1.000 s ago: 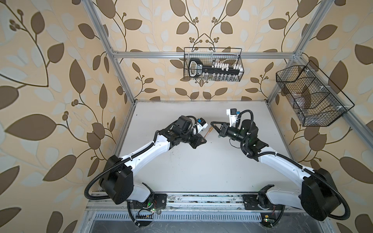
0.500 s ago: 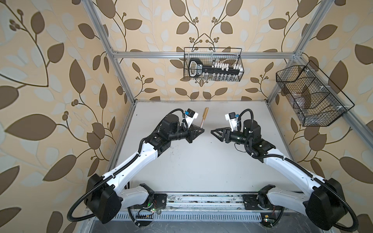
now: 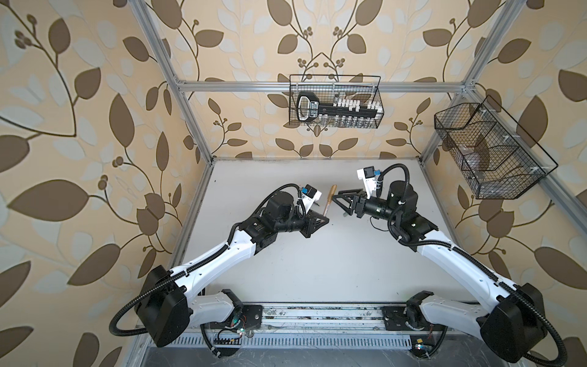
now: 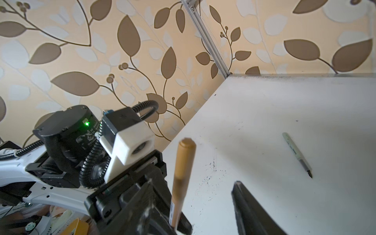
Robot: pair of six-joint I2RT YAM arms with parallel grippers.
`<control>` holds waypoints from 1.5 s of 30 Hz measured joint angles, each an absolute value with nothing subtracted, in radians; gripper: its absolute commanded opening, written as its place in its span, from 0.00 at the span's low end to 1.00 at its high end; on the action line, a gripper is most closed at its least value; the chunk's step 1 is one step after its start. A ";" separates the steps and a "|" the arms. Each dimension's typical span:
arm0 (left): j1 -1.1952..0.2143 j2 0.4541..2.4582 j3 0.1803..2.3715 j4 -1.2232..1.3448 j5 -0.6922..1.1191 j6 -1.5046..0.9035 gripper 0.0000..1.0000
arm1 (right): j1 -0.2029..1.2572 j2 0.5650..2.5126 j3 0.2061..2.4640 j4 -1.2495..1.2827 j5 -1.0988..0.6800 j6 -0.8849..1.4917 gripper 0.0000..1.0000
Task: Insert pens into pen caps
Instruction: Put on the pen cap to the pen.
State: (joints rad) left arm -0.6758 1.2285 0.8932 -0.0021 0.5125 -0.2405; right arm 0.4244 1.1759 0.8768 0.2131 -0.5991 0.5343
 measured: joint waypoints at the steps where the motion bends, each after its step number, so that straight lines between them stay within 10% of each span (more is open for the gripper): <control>1: -0.683 1.235 0.894 -0.001 0.511 -0.241 0.00 | 0.422 1.180 0.880 0.219 -0.600 0.535 0.64; 19: -0.728 1.278 0.908 0.003 0.442 -0.232 0.00 | 0.383 1.257 0.934 0.225 -0.611 0.554 0.49; 34: -0.728 1.279 0.908 -0.027 0.357 -0.182 0.00 | 0.418 1.281 0.960 0.194 -0.604 0.558 0.00; 45: -0.730 1.279 1.005 -0.173 0.271 -0.110 0.00 | 0.451 1.276 0.963 0.221 -0.541 0.542 0.00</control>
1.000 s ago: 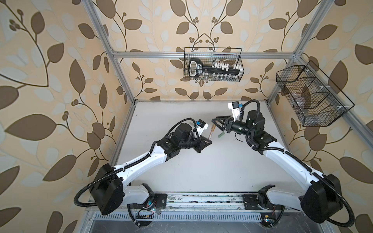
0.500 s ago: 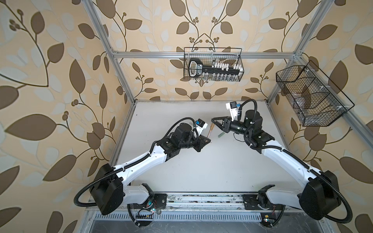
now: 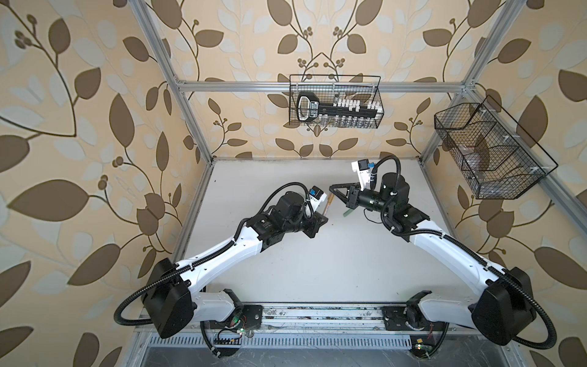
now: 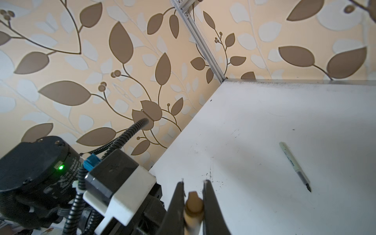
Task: Insert pens into pen caps
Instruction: Put on the pen cap to the pen.
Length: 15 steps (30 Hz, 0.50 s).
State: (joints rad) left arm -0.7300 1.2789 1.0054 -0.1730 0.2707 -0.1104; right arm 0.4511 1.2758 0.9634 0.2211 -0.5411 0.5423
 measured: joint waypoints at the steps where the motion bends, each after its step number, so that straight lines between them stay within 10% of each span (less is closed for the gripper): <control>1: -0.727 1.279 1.019 -0.186 0.270 -0.103 0.00 | 0.452 1.272 0.959 0.236 -0.537 0.545 0.00; 15: -0.727 1.284 1.102 -0.278 0.324 -0.053 0.00 | 0.474 1.172 0.925 0.232 -0.450 0.579 0.00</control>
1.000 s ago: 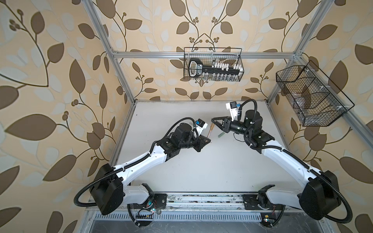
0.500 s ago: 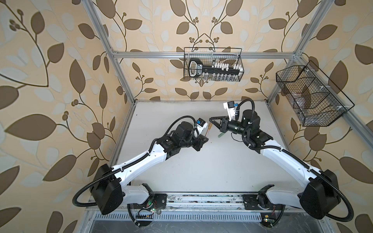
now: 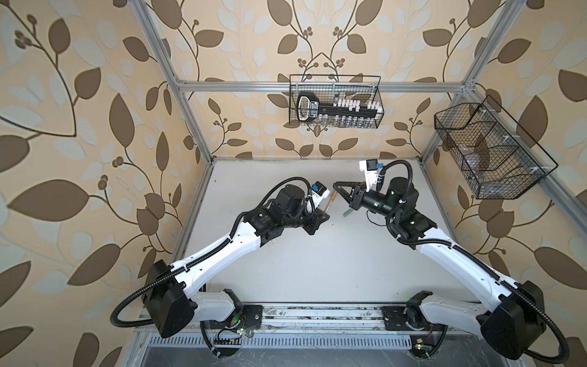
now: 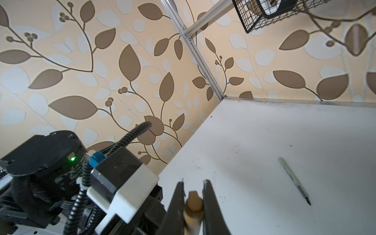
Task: Insert pens into pen caps
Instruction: Put on the pen cap to the pen, then place a pen at the middle-right of the table.
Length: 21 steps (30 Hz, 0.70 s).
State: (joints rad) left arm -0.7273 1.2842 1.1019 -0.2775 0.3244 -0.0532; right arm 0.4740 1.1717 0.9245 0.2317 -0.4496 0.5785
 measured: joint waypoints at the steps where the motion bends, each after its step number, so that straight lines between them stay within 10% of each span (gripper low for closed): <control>1: -0.727 1.284 1.102 -0.275 0.334 -0.054 0.00 | 0.469 1.164 0.924 0.224 -0.450 0.582 0.00; 7: -0.725 1.314 1.147 -0.201 0.352 -0.076 0.74 | 0.374 1.140 0.917 0.123 -0.480 0.586 0.00; 13: -0.719 1.295 1.157 -0.136 0.357 -0.112 0.99 | 0.260 1.146 0.925 -0.035 -0.496 0.548 0.00; 21: -0.719 1.112 1.097 -0.294 0.172 -0.170 0.99 | 0.129 1.137 1.040 -0.291 -0.504 0.418 0.00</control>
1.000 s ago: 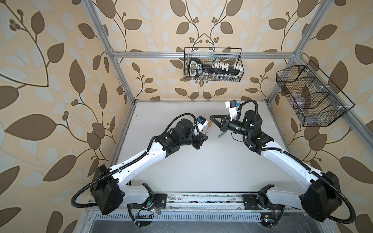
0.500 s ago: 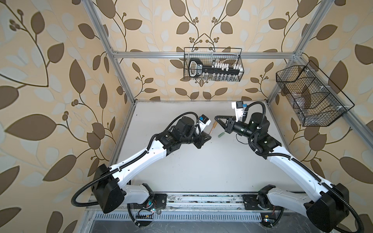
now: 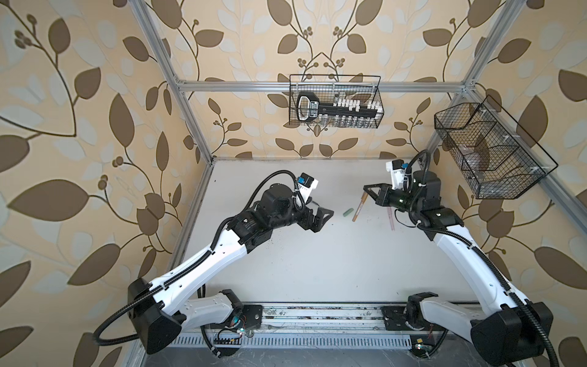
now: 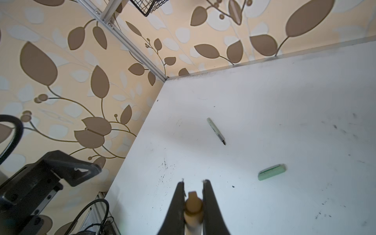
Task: Insert pens into pen caps
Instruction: Place a pen at the middle-right of the table.
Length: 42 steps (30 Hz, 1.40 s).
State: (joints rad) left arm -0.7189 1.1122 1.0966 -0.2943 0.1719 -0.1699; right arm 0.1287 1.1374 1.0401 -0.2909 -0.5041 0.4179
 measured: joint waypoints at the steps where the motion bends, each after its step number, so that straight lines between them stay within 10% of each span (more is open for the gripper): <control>1: -0.719 1.087 1.105 -0.337 0.118 -0.184 0.99 | 0.115 1.139 1.067 -0.339 -0.499 0.393 0.00; 13: -0.719 1.037 1.051 -0.600 -0.247 -0.316 0.99 | 0.086 1.298 1.092 -0.604 -0.344 0.227 0.00; 42: -0.719 0.990 0.957 -0.637 -0.348 -0.379 0.99 | 0.033 1.904 1.462 -0.683 -0.080 0.144 0.00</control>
